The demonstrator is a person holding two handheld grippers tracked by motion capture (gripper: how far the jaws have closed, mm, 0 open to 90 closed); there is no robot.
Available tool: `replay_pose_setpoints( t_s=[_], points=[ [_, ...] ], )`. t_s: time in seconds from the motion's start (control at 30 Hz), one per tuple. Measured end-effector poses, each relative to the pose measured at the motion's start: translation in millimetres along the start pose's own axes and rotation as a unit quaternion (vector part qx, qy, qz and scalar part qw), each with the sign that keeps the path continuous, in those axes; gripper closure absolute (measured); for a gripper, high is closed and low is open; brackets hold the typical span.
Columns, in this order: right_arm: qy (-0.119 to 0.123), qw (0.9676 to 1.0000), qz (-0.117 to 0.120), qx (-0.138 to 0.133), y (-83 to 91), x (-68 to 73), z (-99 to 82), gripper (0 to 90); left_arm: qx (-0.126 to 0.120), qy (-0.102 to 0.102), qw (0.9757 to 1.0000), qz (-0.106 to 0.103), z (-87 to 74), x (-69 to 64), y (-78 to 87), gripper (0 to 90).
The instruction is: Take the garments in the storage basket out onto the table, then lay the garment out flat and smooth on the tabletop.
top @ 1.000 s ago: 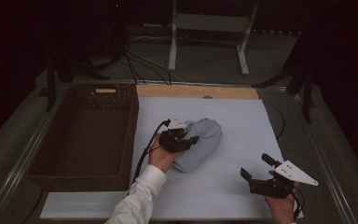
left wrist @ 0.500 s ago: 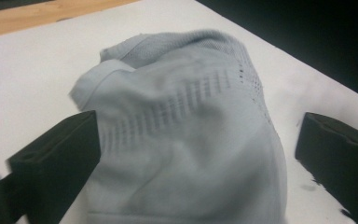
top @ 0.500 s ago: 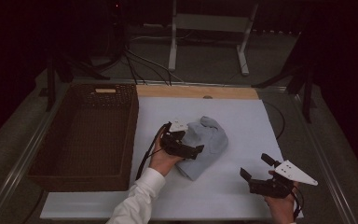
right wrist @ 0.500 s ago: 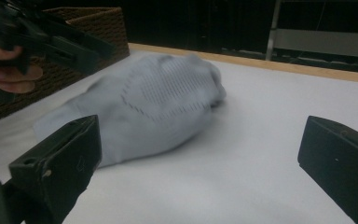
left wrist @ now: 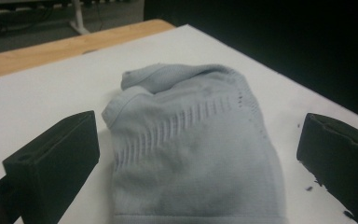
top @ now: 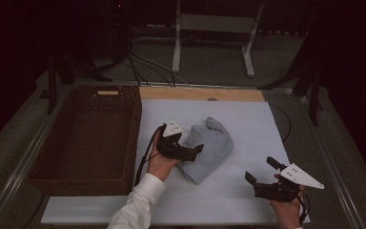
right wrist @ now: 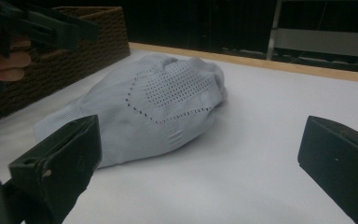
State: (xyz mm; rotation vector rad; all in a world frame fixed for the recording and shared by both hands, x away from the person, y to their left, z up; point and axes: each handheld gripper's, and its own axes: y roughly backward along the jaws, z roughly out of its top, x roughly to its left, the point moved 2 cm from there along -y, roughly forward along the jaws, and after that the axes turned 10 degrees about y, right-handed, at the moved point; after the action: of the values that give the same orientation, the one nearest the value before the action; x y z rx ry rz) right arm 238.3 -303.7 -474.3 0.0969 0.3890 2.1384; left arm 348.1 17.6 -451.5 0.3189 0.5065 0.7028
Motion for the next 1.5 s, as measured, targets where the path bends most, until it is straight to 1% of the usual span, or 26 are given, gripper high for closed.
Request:
replay_pose_setpoints(
  t_s=[0.03, 0.13, 0.2, 0.27, 0.33, 0.43, 0.57, 0.6, 0.67, 0.7, 0.73, 0.77, 0.9, 0.93, 1.03, 1.1, 1.17, 1.2, 1.33, 1.4, 1.5],
  points=[
    [0.000, 1.0000, 0.000, -0.001, 0.4, -0.3, 0.1, 0.0, -0.008, -0.001, 1.0000, 0.001, 0.7, 0.8, 5.6, 0.2],
    [0.000, 1.0000, -0.001, -0.001, 0.3, 0.1, 0.2, 0.0, -0.017, 0.005, 0.9998, -0.004, 1.0, 1.9, 11.0, 0.2],
    [0.001, 1.0000, -0.001, 0.000, 0.0, 0.4, 0.1, 0.0, -0.017, 0.007, 0.9998, -0.007, 1.1, 2.5, 14.0, 0.2],
    [0.001, 1.0000, -0.001, 0.001, -0.2, 0.3, 0.1, 0.0, -0.020, 0.003, 0.9998, -0.009, 1.0, 3.2, 16.5, 0.2],
    [0.002, 1.0000, 0.000, 0.002, -0.3, 0.2, 0.0, 0.0, -0.022, 0.002, 0.9997, -0.008, -0.1, 3.4, 18.2, 0.3],
    [0.002, 1.0000, -0.001, 0.001, -0.3, 0.4, 0.0, 0.0, -0.024, 0.000, 0.9996, -0.016, -2.3, 2.8, 20.4, 0.4],
    [0.002, 1.0000, 0.000, 0.001, -0.2, 0.4, 0.0, 0.0, -0.031, 0.001, 0.9994, -0.012, -4.9, 1.1, 24.4, 0.4],
    [0.002, 1.0000, 0.000, 0.002, -0.3, 0.4, 0.0, 0.0, -0.036, 0.003, 0.9993, -0.014, -6.1, 0.6, 28.0, 0.4],
    [0.003, 1.0000, 0.000, 0.003, -0.8, 0.2, -0.3, 0.0, -0.038, 0.003, 0.9992, -0.011, -7.4, 0.6, 31.8, 0.4],
    [0.001, 1.0000, -0.001, 0.004, -0.9, 0.4, -0.5, 0.0, -0.038, 0.003, 0.9992, -0.011, -7.4, 0.6, 31.8, 0.4],
    [0.001, 1.0000, -0.001, 0.004, -0.9, 0.5, -0.6, 0.0, -0.036, 0.005, 0.9993, -0.009, -8.9, 1.2, 35.6, 0.4],
    [0.002, 1.0000, -0.001, 0.004, -0.8, 0.5, -0.5, 0.0, -0.034, 0.004, 0.9994, -0.004, -9.6, 1.3, 37.5, 0.4],
    [0.003, 1.0000, -0.002, 0.004, -1.1, 0.6, -0.4, 0.0, -0.030, -0.008, 0.9995, 0.007, -12.9, 2.9, 43.9, 0.4],
    [0.003, 1.0000, -0.001, 0.004, -1.4, 0.8, -0.4, 0.0, -0.029, -0.007, 0.9995, 0.008, -14.0, 3.8, 45.0, 0.4],
    [0.003, 1.0000, 0.001, 0.008, -2.5, 1.7, -0.4, 0.0, -0.027, -0.005, 0.9996, 0.007, -17.9, 6.3, 48.7, 0.4],
    [0.002, 0.9999, 0.003, 0.012, -3.6, 1.7, -1.1, 0.0, -0.030, 0.002, 0.9995, -0.001, -20.1, 6.5, 50.8, 0.4],
    [0.002, 0.9999, 0.003, 0.012, -4.3, 1.5, -1.1, 0.0, -0.029, 0.000, 0.9996, 0.000, -20.5, 6.0, 51.0, 0.4],
    [0.002, 0.9999, 0.004, 0.012, -4.7, 1.5, -1.1, 0.0, -0.027, -0.005, 0.9996, 0.000, -20.2, 5.1, 51.9, 0.4],
    [0.003, 0.9999, 0.005, 0.015, -5.1, 1.6, -1.4, 0.0, -0.036, -0.004, 0.9994, -0.002, -19.3, 4.8, 54.7, 0.4],
    [0.002, 0.9998, 0.005, 0.017, -5.2, 1.3, -1.9, 0.0, -0.041, 0.002, 0.9992, -0.005, -18.2, 4.7, 55.3, 0.4],
    [-0.002, 0.9998, 0.004, 0.020, -5.8, 0.5, -2.6, 0.0, -0.044, 0.000, 0.9990, -0.002, -17.6, 3.2, 56.3, 0.4]
  ],
)
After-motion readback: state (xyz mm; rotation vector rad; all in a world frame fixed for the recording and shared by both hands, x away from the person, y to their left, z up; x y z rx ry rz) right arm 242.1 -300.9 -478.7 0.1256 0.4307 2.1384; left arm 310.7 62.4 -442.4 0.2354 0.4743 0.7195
